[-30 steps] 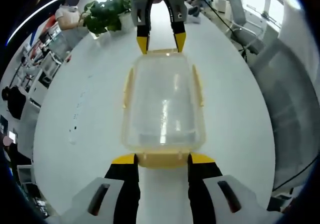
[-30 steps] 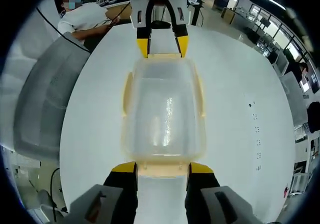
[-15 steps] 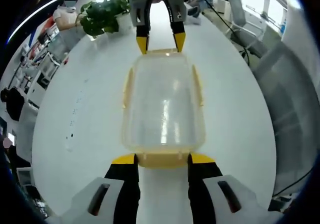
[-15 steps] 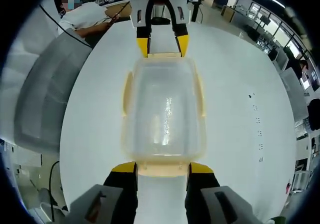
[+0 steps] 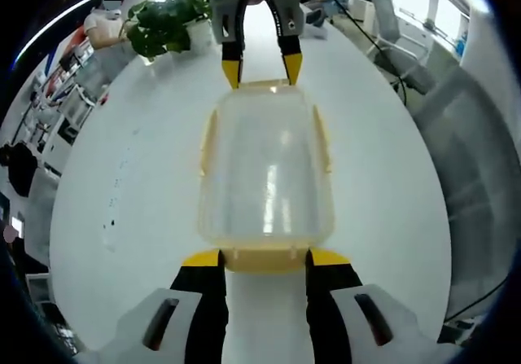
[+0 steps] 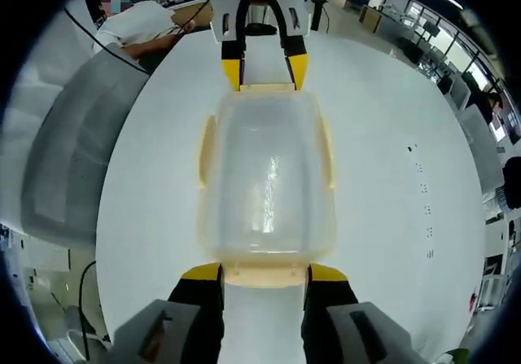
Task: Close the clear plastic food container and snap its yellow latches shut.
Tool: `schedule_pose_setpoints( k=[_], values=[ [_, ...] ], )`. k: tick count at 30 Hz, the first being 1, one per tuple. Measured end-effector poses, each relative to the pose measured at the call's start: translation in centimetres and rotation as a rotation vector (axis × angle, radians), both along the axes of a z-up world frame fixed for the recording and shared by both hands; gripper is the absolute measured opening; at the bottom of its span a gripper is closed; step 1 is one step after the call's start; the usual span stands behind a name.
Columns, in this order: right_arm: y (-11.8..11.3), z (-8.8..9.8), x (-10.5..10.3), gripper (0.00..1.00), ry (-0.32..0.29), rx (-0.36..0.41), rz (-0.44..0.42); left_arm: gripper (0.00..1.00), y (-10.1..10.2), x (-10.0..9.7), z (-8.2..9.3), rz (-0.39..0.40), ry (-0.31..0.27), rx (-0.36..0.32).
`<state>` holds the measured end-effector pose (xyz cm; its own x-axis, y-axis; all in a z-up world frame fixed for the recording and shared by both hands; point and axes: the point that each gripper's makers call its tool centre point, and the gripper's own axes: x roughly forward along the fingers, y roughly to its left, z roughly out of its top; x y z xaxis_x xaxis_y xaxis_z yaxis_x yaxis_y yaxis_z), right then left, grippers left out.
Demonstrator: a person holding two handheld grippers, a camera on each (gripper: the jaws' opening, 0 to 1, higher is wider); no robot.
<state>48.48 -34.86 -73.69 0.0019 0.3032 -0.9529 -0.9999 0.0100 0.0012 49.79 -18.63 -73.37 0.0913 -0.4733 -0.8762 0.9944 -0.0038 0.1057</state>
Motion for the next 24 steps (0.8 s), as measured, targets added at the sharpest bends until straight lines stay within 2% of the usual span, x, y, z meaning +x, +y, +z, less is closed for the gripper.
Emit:
schedule_pose_setpoints(
  k=[9,24],
  values=[
    [-0.01,-0.69,0.27,0.35,0.009,-0.003,-0.004,0.35,0.01,0.19,-0.48,0.002,0.013,-0.007],
    [0.18,-0.47,0.03,0.35,0.027,0.006,-0.004,0.35,0.25,-0.06,-0.58,0.004,0.037,-0.019]
  ],
)
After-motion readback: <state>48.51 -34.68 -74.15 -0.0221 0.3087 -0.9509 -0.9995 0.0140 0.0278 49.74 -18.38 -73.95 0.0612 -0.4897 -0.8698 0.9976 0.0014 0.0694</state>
